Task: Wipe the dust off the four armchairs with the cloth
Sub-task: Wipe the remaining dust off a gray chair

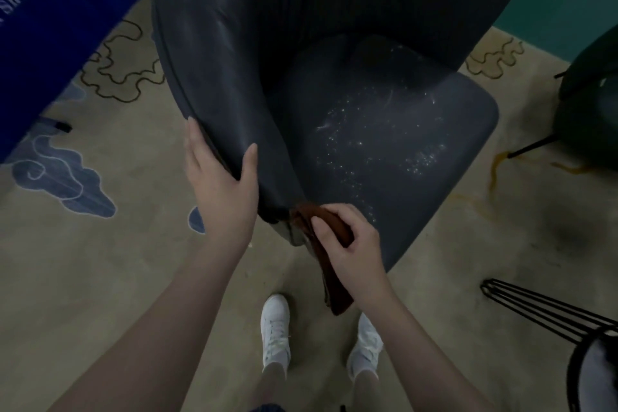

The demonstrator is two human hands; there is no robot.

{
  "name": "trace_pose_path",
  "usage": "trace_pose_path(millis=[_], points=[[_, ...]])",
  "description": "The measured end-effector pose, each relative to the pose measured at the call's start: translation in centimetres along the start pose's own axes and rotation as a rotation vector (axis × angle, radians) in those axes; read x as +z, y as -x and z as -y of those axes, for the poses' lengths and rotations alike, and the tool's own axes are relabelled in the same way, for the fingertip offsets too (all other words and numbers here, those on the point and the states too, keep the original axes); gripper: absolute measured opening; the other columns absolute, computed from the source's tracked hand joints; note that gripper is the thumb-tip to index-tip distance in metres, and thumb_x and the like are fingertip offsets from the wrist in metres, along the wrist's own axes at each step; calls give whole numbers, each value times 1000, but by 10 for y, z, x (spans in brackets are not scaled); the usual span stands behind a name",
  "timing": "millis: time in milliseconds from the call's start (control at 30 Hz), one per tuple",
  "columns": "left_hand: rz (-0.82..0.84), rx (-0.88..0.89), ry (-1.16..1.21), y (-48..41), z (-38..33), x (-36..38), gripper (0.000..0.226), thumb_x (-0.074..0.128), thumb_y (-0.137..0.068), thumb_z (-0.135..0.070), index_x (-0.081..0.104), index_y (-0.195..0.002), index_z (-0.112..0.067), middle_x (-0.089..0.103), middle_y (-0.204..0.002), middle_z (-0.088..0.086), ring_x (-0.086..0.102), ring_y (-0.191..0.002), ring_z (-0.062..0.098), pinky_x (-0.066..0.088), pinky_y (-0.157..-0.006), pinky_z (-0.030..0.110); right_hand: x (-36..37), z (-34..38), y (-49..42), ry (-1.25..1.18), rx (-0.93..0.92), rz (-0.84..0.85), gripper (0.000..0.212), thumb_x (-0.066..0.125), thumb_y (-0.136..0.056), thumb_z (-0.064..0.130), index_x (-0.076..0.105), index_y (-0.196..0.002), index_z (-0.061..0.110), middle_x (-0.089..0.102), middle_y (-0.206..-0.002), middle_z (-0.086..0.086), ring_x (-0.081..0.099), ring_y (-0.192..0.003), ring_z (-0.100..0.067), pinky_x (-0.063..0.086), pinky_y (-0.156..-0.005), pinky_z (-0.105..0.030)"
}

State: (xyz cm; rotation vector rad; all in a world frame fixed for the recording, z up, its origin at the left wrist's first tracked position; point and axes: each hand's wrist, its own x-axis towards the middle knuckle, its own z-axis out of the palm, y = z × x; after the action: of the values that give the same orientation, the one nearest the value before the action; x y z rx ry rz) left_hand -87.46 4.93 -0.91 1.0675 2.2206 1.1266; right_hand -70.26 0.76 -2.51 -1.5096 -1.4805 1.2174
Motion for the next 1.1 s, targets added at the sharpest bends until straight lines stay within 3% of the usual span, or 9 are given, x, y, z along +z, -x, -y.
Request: trace_pose_path(millis=[100, 200, 300, 400, 500, 600, 867, 1100], points=[[3, -34, -1, 22, 5, -2, 76, 58, -97, -37, 17, -157, -15, 28, -158, 3, 28, -145, 18, 29, -117, 46, -27, -13, -3, 39, 91, -36, 8, 66, -91, 29, 67, -98, 24, 66, -97, 8, 62, -94, -7, 49, -84, -23], [26, -100, -21, 52, 11, 1, 68, 50, -100, -39, 17, -156, -20, 26, -158, -1, 26, -145, 15, 29, -118, 45, -55, -26, -8, 79, 132, -70, 8, 66, -93, 24, 68, -100, 23, 67, -99, 7, 61, -94, -3, 49, -84, -23], [32, -158, -74, 86, 11, 9, 62, 45, -102, -37, 22, -155, -17, 29, -158, 3, 27, -143, 17, 26, -116, 37, -86, -37, -14, 121, 141, -61, 12, 65, -93, 27, 68, -103, 21, 66, -101, 6, 60, -95, -2, 48, -87, -24], [19, -158, -167, 120, 6, 27, 56, 48, -102, -31, 32, -151, -10, 38, -151, 8, 38, -129, 13, 27, -104, 25, -118, -52, -18, 148, 151, -2, 13, 64, -93, 31, 67, -102, 22, 65, -100, 5, 61, -94, -6, 51, -87, -34], [38, -212, -209, 154, -6, 52, 57, 51, -101, -30, 33, -150, -6, 36, -154, 12, 33, -140, 26, 26, -112, 36, -152, -68, -20, 169, 148, 45, 20, 62, -91, 40, 66, -101, 24, 64, -99, 6, 60, -94, -8, 52, -87, -40], [71, -238, -240, 179, -17, 82, 56, 52, -100, -29, 36, -149, -7, 37, -153, 11, 33, -141, 27, 27, -115, 40, -188, -79, -22, 178, 163, 82, 31, 58, -86, 48, 66, -100, 23, 64, -98, 4, 61, -94, -11, 52, -86, -41], [209, -145, -424, 221, -46, 149, 51, 55, -98, -34, 49, -141, -8, 50, -144, 9, 46, -132, 31, 36, -107, 46, -284, -97, -29, 216, 172, 100, 11, 64, -94, 28, 67, -100, 19, 67, -96, 2, 63, -91, -14, 52, -84, -39], [258, -140, -557, 220, -48, 159, 55, 61, -94, -36, 48, -143, -11, 43, -151, 5, 41, -135, 30, 33, -108, 46, -306, -106, -51, 260, 186, 150, 13, 62, -92, 39, 65, -98, 28, 67, -96, 3, 64, -91, -16, 54, -83, -45]])
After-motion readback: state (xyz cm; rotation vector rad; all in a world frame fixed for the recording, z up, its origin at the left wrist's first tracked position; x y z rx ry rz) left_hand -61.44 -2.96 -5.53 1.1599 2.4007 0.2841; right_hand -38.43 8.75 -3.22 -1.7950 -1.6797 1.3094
